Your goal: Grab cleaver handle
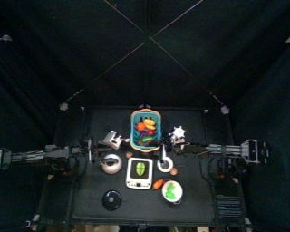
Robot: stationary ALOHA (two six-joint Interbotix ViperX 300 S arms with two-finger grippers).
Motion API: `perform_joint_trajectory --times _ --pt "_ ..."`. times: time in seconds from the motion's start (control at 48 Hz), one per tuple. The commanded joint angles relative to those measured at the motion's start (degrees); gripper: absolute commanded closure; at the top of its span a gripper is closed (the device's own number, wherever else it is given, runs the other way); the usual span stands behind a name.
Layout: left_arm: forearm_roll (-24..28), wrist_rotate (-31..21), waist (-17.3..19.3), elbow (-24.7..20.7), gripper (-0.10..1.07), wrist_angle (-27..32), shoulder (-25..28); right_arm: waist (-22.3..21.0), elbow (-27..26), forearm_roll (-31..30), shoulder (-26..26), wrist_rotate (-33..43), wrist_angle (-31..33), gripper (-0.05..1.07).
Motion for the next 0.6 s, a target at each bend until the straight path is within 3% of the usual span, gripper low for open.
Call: perform_joint_trajectory --times 0.0,0.188,0.375,0.583 --pt "-0.09 0.18 0.35 -0.62 0.29 0.09 0.26 0.09 -5.54 0.26 3.25 0.00 -0.53 0.16" --pt "-0.35 0.00 8.70 0.00 0.29 3.87 0.26 0.18 -14.50 0.26 12.92 0.09 1.23 0.16" --pt "-0.53 0.18 16.87 0.18 0.29 7.73 0.35 0.35 -21.45 0.00 18.11 0.09 8.00 0.16" --pt "-0.62 0.09 21.36 1.05 0.29 8.44 0.35 2.02 -29.00 0.00 23.29 0.26 15.91 0.16"
